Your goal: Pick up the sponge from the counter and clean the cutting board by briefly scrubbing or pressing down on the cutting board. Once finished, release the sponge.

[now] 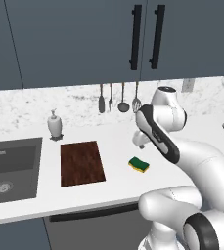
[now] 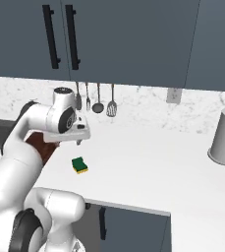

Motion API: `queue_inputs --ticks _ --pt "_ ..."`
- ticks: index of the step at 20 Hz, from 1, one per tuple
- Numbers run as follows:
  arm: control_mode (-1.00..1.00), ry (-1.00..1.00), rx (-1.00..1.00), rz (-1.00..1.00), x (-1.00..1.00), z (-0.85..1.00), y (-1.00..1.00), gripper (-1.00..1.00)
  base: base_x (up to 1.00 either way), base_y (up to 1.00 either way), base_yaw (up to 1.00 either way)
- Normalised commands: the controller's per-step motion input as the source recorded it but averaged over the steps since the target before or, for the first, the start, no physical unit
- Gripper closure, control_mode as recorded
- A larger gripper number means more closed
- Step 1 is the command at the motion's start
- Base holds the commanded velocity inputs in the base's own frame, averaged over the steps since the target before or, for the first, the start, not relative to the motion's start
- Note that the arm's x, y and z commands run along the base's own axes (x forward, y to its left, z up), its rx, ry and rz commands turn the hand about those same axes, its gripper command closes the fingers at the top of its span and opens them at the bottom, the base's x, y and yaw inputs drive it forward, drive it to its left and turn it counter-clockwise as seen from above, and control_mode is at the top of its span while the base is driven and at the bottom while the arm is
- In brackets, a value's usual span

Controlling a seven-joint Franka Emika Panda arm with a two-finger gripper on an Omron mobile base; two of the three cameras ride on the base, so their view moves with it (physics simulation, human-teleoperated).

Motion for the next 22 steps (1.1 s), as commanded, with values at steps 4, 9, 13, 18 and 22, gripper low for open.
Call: queue_inputs --ticks 4,9,13,18,22 --pt "-1.0 0.01 0.0 0.1 0.39 -0.55 0.0 -1.0 0.0 0.0 0.0" --pt "-1.0 0.02 -0.01 0.09 0.36 -0.58 0.0 -1.0 0.0 0.0 0.0" --pt "-1.0 0.0 -0.06 0.09 0.27 -0.56 0.0 -1.0 0.0 0.0 0.0" --pt "-1.0 0.0 -0.04 0.09 0.23 -0.44 0.0 -1.0 0.0 0.0 0.0" --pt "-1.0 0.0 -0.01 0.08 0.03 -0.34 0.0 -1.0 0.0 0.0 0.0"
